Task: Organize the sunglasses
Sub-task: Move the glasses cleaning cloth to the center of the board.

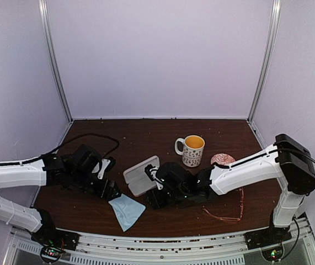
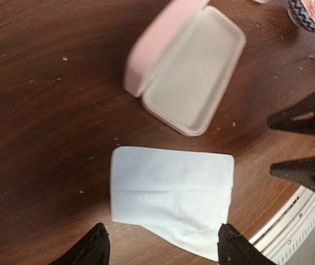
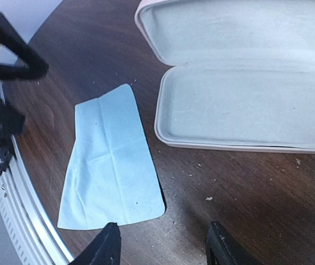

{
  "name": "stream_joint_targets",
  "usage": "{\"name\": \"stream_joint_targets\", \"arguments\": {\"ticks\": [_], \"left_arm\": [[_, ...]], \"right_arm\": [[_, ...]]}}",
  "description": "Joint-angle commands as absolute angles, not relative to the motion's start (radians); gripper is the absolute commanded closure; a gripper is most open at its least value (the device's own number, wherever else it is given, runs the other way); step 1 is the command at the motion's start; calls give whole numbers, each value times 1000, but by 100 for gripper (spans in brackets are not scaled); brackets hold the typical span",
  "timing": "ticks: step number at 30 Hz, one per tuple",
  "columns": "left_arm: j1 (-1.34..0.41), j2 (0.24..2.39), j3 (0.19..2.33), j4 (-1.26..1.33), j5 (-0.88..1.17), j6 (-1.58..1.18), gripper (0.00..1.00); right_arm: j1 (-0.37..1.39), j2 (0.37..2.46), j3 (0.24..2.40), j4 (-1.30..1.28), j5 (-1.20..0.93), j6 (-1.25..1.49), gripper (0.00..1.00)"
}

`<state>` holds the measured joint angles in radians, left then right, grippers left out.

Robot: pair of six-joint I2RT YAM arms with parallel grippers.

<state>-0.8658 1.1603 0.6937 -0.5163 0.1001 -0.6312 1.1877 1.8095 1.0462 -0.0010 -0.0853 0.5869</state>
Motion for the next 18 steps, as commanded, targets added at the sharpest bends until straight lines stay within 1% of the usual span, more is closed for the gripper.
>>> {"name": "stream_joint_targets", "arguments": {"ticks": [1, 3, 7, 18], "left_arm": [[-768, 1109, 643, -475, 29, -635, 30], [-739, 1105, 641, -449, 26, -627, 29], [-736, 1137, 666, -443, 13, -605, 29], [-735, 1163, 661, -407, 29, -591, 28]], "right_arm": [[1230, 1877, 1161, -165, -16, 535, 48], [1243, 1911, 1213, -218, -5, 519, 49], [1259, 1968, 1296, -298, 7, 500, 51], [1272, 2058, 1398, -393, 16, 480, 57]]}}
